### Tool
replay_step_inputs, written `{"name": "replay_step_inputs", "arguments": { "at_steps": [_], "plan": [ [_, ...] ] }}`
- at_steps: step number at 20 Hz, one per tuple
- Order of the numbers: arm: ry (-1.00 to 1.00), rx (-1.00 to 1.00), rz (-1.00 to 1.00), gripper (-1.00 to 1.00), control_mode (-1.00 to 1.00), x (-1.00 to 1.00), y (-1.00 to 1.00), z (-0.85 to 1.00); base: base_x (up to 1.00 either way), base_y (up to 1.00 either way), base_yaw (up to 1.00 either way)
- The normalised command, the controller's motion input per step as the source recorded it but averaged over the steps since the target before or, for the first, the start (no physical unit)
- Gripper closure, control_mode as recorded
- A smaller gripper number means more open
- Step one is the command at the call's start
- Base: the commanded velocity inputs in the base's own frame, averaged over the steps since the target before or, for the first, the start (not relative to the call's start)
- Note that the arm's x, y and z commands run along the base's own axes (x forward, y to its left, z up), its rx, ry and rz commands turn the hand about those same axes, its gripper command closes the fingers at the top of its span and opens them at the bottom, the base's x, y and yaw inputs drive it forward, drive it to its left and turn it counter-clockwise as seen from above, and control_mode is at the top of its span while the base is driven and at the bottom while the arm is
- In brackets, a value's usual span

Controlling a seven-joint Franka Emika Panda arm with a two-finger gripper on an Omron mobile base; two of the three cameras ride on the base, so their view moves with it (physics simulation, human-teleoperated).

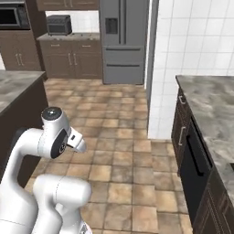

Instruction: Organize the utensils by type. Pick up the wooden spoons from the counter and place them in the open cabinet. Then pick up the metallic utensils from the counter and place them in the open drawer.

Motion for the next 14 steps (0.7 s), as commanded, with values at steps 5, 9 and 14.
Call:
{"name": "replay_step_inputs", "arguments": {
  "at_steps": [5, 9, 14],
  "plan": [
    [0.00, 0.00, 0.00, -1.00, 1.00, 0.00, 0.00, 0.00, 1.00, 0.06, 0.08],
    [0.00, 0.00, 0.00, -1.00, 1.00, 0.00, 0.00, 0.00, 1.00, 0.08, 0.22],
    [0.00, 0.00, 0.00, -1.00, 1.00, 0.00, 0.00, 0.00, 1.00, 0.05, 0.34]
  ]
}}
